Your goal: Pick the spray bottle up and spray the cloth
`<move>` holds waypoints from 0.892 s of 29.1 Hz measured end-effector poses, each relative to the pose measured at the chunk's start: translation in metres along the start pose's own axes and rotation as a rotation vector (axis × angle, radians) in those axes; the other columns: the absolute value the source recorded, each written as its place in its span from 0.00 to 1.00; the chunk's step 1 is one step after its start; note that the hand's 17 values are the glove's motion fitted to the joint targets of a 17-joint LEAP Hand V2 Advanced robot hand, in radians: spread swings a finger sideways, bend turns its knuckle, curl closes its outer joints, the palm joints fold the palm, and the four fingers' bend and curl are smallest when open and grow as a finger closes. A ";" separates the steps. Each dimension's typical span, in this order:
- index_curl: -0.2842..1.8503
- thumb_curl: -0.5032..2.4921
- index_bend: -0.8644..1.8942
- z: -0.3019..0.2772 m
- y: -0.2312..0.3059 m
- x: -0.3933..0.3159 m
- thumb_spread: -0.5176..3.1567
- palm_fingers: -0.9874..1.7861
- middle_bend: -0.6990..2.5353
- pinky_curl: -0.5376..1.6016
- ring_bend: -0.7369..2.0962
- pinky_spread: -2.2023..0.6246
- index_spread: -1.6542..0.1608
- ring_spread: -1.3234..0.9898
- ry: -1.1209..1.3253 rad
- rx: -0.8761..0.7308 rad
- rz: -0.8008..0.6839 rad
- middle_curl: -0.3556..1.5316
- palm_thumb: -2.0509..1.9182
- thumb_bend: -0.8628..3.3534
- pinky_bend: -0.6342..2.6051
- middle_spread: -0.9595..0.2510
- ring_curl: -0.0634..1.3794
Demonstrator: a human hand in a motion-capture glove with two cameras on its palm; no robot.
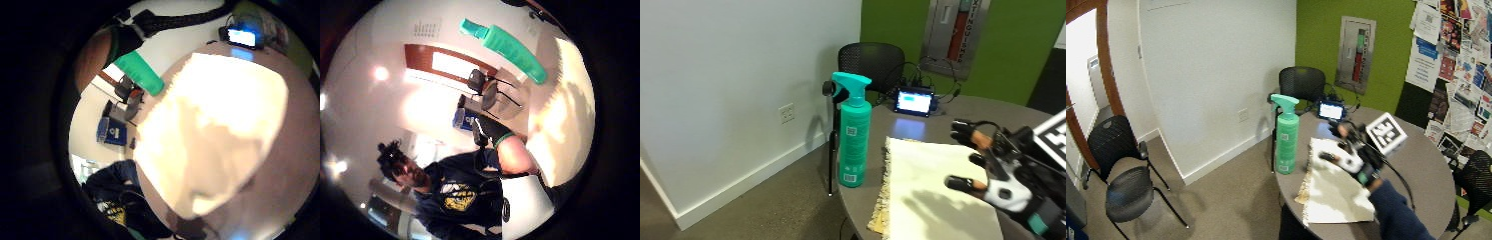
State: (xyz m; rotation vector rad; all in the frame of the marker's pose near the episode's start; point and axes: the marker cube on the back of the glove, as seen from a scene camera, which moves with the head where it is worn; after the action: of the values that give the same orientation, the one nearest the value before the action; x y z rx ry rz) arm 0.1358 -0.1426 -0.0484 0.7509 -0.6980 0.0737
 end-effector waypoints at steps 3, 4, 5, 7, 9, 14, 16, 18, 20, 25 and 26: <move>0.23 0.29 0.37 -0.026 0.029 0.005 0.40 0.50 0.28 0.42 0.34 0.85 0.68 0.54 0.115 0.034 0.017 0.39 0.67 0.19 0.34 0.74 0.26; 0.23 0.29 0.37 -0.030 0.045 0.000 0.40 0.50 0.28 0.42 0.34 0.85 0.68 0.54 0.135 0.035 0.027 0.39 0.67 0.20 0.34 0.75 0.26; 0.24 0.29 0.37 -0.035 0.060 -0.004 0.40 0.50 0.28 0.41 0.34 0.85 0.68 0.54 0.157 0.038 0.035 0.39 0.67 0.20 0.34 0.76 0.26; 0.23 0.29 0.36 -0.045 0.080 -0.011 0.40 0.51 0.29 0.41 0.34 0.86 0.68 0.55 0.216 0.050 0.038 0.39 0.67 0.20 0.34 0.76 0.25; 0.24 0.29 0.36 -0.055 0.093 -0.014 0.40 0.57 0.30 0.41 0.36 0.86 0.68 0.54 0.278 0.058 0.020 0.40 0.67 0.20 0.33 0.75 0.26; 0.24 0.29 0.36 -0.073 0.119 -0.017 0.40 0.59 0.30 0.40 0.37 0.85 0.69 0.53 0.437 0.057 0.010 0.40 0.67 0.20 0.32 0.74 0.26; 0.25 0.29 0.37 -0.085 0.132 -0.012 0.41 0.59 0.30 0.41 0.37 0.85 0.69 0.53 0.555 0.052 0.045 0.40 0.67 0.20 0.32 0.74 0.27; 0.24 0.29 0.36 -0.095 0.147 -0.007 0.41 0.58 0.30 0.41 0.37 0.85 0.69 0.53 0.645 0.039 0.082 0.40 0.66 0.19 0.32 0.74 0.27; 0.24 0.28 0.35 -0.100 0.163 -0.007 0.40 0.58 0.30 0.41 0.36 0.85 0.69 0.53 0.663 0.026 0.122 0.40 0.65 0.19 0.32 0.74 0.27; 0.24 0.28 0.36 -0.110 0.205 -0.015 0.40 0.58 0.30 0.41 0.36 0.85 0.69 0.54 0.666 0.097 0.192 0.40 0.63 0.19 0.32 0.74 0.27; 0.24 0.28 0.36 -0.111 0.212 -0.017 0.40 0.58 0.30 0.41 0.36 0.85 0.69 0.53 0.658 0.123 0.192 0.40 0.63 0.19 0.32 0.74 0.27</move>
State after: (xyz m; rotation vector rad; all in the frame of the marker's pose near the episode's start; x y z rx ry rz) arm 0.1204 0.0888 0.0112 0.7184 -0.1337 0.5195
